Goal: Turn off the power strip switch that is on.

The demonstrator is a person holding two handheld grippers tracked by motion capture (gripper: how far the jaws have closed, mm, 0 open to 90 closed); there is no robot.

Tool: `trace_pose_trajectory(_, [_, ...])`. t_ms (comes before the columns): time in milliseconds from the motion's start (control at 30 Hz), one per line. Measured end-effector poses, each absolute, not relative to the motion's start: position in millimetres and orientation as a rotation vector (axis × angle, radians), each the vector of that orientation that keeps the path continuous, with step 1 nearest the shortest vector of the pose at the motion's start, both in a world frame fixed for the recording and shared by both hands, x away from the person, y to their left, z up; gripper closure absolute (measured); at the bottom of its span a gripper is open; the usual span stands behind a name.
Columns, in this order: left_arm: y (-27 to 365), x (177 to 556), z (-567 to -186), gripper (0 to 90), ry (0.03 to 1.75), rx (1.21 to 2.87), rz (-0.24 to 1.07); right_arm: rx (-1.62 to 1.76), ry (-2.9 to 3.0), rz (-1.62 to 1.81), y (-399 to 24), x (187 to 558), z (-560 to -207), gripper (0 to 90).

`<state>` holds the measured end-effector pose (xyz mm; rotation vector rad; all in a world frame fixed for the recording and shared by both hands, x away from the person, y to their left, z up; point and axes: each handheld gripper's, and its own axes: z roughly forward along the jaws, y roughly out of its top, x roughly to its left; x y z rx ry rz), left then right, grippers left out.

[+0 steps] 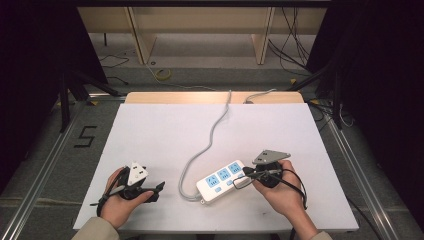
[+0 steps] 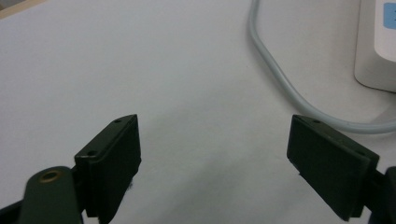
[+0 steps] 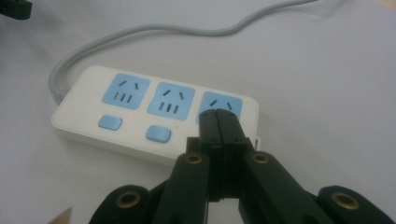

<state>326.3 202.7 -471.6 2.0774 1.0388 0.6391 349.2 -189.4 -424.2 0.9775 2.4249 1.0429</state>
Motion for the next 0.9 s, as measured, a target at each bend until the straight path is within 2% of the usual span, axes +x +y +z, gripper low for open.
trace_pose_trajectory(567, [203, 326, -472, 17.3, 1.034, 2.081, 0.636, 0.954, 2.489, 1.028, -175, 354, -425, 90.0])
trace_pose_trajectory(900, [203, 326, -472, 17.3, 1.034, 2.081, 0.636, 0.9, 2.554, 1.02, -153, 353, -428, 90.0])
